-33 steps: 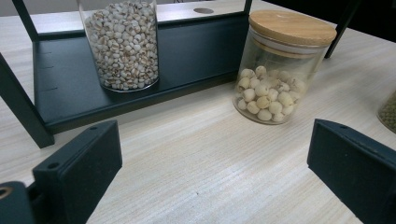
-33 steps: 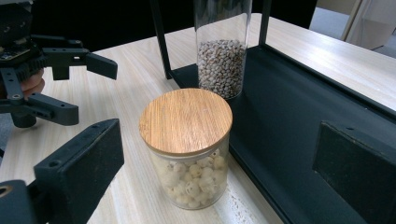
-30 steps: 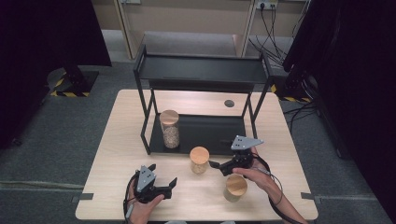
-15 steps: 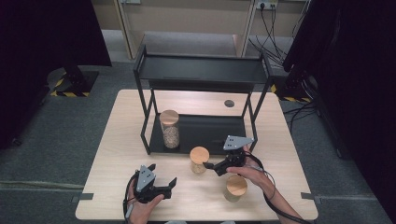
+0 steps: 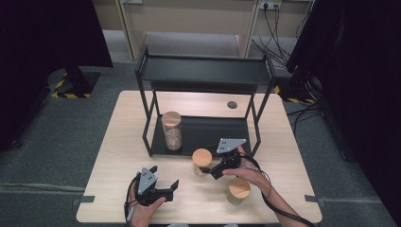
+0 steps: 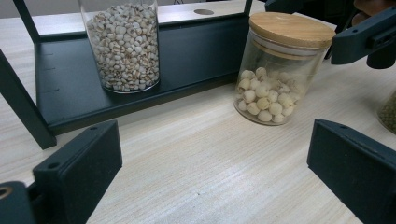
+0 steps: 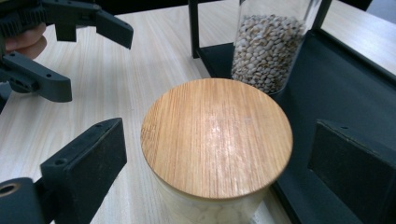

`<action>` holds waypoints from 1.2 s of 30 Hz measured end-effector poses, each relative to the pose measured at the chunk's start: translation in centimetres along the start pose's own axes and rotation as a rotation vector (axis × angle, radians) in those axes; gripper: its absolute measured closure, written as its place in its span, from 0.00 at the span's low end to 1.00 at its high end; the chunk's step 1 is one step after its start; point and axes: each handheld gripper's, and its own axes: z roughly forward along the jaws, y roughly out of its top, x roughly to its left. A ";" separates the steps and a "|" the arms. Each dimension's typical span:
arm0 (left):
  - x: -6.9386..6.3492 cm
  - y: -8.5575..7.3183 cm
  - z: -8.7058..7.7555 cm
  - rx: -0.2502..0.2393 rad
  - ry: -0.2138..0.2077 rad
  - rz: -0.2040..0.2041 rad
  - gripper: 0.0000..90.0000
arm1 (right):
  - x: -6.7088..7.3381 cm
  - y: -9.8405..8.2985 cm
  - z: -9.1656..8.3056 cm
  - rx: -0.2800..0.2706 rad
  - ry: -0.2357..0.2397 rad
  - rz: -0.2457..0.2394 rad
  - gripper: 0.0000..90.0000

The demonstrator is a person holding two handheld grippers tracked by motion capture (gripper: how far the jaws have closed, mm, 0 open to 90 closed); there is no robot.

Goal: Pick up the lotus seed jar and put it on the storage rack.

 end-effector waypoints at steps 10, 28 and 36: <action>0.1 0.0 0.0 -0.001 -0.001 -0.003 0.03 | 0.1 1.2 1.0 0.057 0.001 -0.035 0.11; 0.2 0.0 -0.1 -0.002 -0.004 -0.006 0.04 | -0.9 1.3 1.6 0.083 0.037 -0.024 0.28; 0.2 0.0 0.0 0.000 -0.005 -0.007 0.04 | -1.1 1.4 0.9 0.047 0.034 -0.012 0.28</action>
